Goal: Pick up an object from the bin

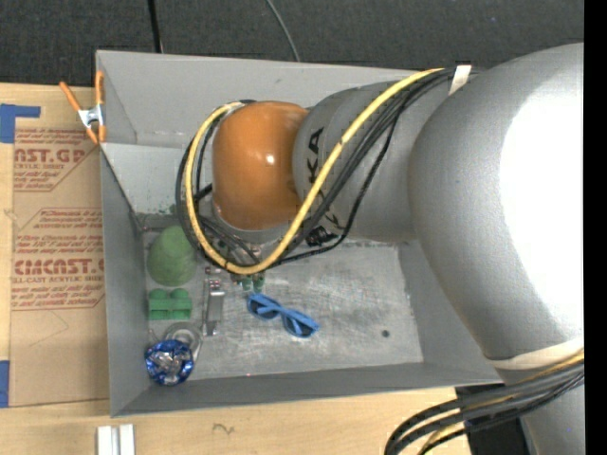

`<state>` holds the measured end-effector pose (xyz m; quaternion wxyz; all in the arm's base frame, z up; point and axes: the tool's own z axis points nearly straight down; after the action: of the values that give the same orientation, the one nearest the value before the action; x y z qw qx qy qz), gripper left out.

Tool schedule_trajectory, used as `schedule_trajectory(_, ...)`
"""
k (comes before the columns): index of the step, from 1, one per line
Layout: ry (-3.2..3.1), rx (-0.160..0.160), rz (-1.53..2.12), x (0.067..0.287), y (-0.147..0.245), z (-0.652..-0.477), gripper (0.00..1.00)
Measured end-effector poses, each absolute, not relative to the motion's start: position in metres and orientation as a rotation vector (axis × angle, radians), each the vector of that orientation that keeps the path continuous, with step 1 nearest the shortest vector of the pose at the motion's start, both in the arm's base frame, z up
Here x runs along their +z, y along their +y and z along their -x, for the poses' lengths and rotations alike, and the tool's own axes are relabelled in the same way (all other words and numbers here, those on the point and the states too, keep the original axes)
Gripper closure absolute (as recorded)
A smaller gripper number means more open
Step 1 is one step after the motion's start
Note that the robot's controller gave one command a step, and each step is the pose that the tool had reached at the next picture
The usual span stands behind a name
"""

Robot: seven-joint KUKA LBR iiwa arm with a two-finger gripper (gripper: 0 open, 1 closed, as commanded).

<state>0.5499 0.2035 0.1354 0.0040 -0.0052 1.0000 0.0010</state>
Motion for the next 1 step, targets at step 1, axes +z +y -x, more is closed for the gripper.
schedule_trajectory(1,3.137,0.007,-0.072,0.1790,0.2404,-0.5159,0.00)
